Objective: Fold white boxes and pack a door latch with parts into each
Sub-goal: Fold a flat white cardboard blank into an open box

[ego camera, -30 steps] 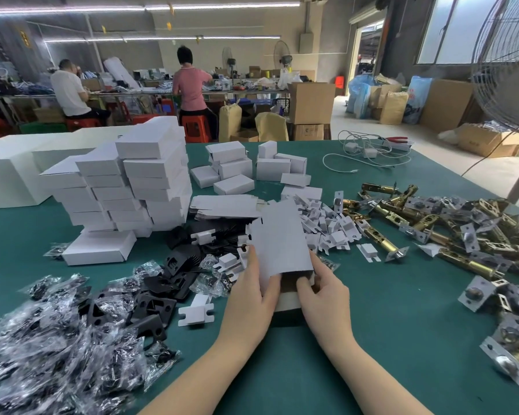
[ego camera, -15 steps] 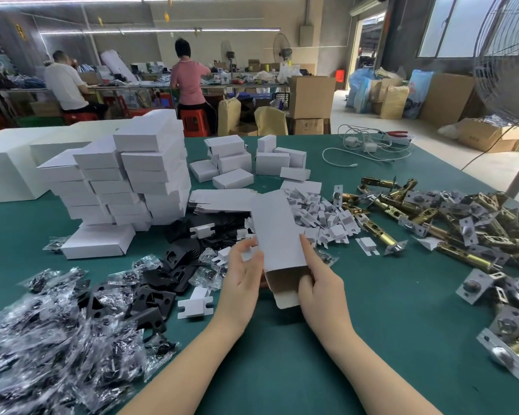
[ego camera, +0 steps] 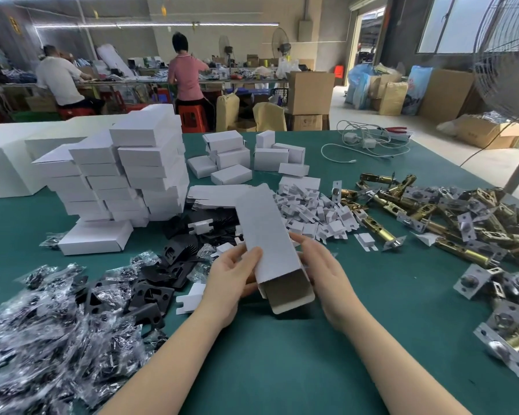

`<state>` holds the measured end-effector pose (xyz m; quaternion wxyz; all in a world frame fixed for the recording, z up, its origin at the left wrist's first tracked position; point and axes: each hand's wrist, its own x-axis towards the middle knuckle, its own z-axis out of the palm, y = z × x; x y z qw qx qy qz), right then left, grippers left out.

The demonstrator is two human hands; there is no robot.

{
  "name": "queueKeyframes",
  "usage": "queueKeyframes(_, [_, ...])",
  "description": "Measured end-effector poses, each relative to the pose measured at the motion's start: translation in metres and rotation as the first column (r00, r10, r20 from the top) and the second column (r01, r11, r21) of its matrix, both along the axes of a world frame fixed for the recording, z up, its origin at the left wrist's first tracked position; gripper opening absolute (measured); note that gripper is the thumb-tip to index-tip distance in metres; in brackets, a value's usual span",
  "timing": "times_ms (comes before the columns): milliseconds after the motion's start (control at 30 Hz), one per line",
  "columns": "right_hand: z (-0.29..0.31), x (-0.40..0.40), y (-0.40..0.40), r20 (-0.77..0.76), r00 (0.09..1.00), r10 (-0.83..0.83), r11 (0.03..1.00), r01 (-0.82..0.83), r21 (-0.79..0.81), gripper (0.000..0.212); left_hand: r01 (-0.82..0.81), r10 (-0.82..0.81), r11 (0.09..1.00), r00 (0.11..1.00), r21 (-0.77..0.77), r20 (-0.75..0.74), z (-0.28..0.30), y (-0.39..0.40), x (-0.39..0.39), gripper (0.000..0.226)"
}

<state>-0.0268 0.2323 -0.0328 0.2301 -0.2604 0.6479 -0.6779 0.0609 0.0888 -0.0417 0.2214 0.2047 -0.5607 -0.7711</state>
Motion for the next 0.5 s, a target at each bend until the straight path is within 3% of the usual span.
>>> queueKeyframes(67, [0.006,-0.003,0.002,0.102,0.994,-0.045,0.999,0.045,0.004,0.028,0.075,-0.075,0.996,0.997,-0.039,0.008,0.001,0.002,0.002,0.028])
queueKeyframes(133, [0.005,-0.007,0.006,0.139,0.989,-0.045,0.999,0.048,-0.018,0.047,0.173,-0.171,0.983,0.985,-0.066,0.024,0.002,0.008,0.002,0.041])
queueKeyframes(233, [0.006,-0.009,0.010,0.149,0.988,-0.040,0.999,0.043,-0.014,0.057,0.248,-0.247,0.965,0.969,-0.082,0.027,0.001,0.013,0.003,0.035])
queueKeyframes(400, [0.005,-0.012,0.010,0.109,0.990,-0.093,0.995,0.088,0.053,0.035,0.274,-0.274,0.961,0.962,0.027,-0.003,-0.002,0.009,0.003,0.028])
queueKeyframes(500, [-0.002,-0.013,0.006,0.015,0.979,-0.205,0.969,0.201,0.145,0.038,0.251,-0.251,0.963,0.968,0.097,-0.007,-0.004,0.009,0.001,0.022])
